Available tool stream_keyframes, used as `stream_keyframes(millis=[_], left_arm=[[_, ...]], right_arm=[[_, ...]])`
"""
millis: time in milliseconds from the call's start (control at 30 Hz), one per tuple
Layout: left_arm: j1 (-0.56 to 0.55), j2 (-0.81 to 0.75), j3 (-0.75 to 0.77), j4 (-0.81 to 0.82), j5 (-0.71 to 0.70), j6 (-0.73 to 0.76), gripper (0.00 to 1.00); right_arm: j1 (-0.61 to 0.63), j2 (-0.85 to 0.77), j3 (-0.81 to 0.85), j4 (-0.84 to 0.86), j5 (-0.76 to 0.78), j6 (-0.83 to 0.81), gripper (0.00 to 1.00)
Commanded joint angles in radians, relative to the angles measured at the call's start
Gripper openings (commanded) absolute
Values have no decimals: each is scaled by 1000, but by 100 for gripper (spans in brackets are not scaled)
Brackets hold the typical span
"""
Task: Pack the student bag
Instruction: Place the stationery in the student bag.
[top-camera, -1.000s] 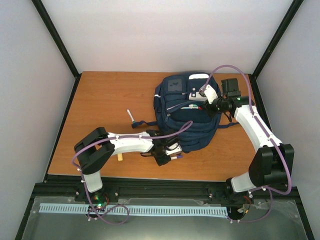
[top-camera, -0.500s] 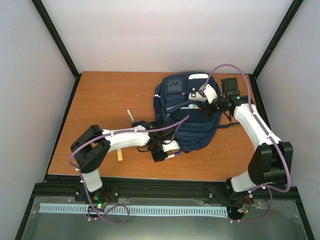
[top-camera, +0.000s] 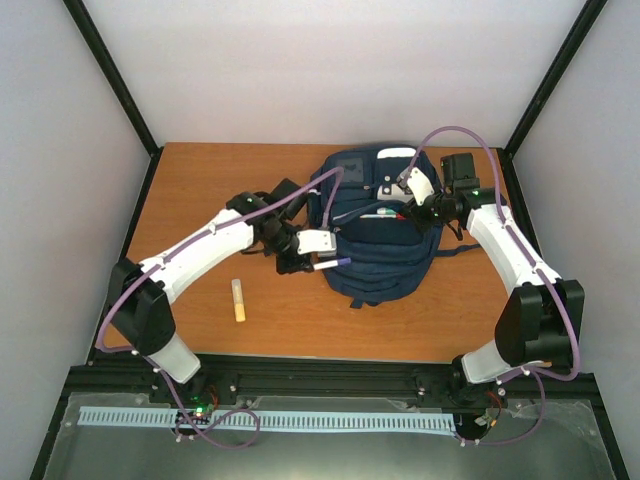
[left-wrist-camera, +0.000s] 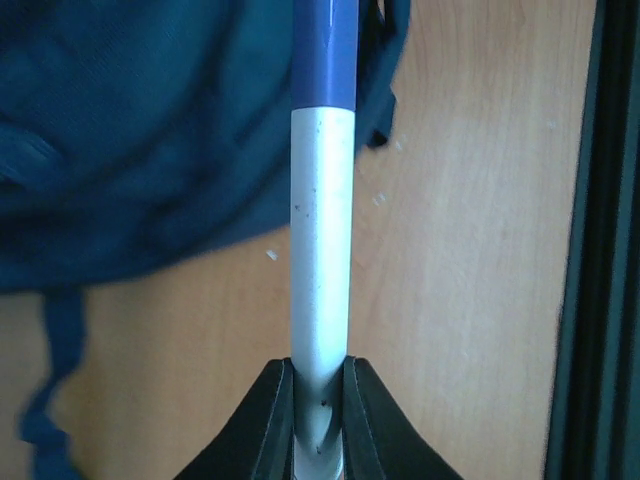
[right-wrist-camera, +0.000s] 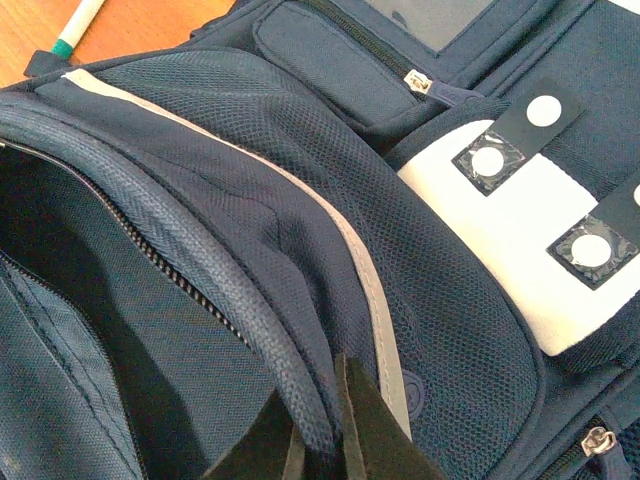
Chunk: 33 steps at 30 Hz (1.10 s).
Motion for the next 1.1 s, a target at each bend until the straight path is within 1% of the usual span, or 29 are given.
stream_keyframes(millis=[0, 133, 267, 433, 600, 700, 767, 900, 1000, 1067], left_arm=[[2, 63, 178, 18, -9, 57, 1], [2, 184, 381, 26, -23, 17, 1], [0, 290, 560, -37, -13, 73, 1], [-11, 354, 673, -47, -37, 141, 1], [-55, 371, 690, -44, -70, 184, 2], [-96, 387, 687, -50, -114, 198, 2], [-117, 397, 674, -23, -156, 189, 2], [-124, 414, 610, 113, -281, 121, 1], [-125, 419, 556, 247, -384, 33, 1], [-124, 429, 535, 312, -421, -18, 1]], right_arm=[[-8, 8, 39, 58, -26, 6, 3], [-8, 16, 52, 56, -40, 16, 3], [-8, 26, 75, 55, -46, 22, 3], [-8, 23, 82, 58, -40, 33, 3], [-8, 14, 74, 60, -46, 38, 3], [-8, 12, 73, 65, -44, 45, 3], [-8, 12, 76, 66, -43, 50, 3], [-8, 9, 80, 66, -48, 55, 3], [-8, 2, 75, 67, -50, 60, 3], [-8, -2, 69, 70, -46, 68, 3]])
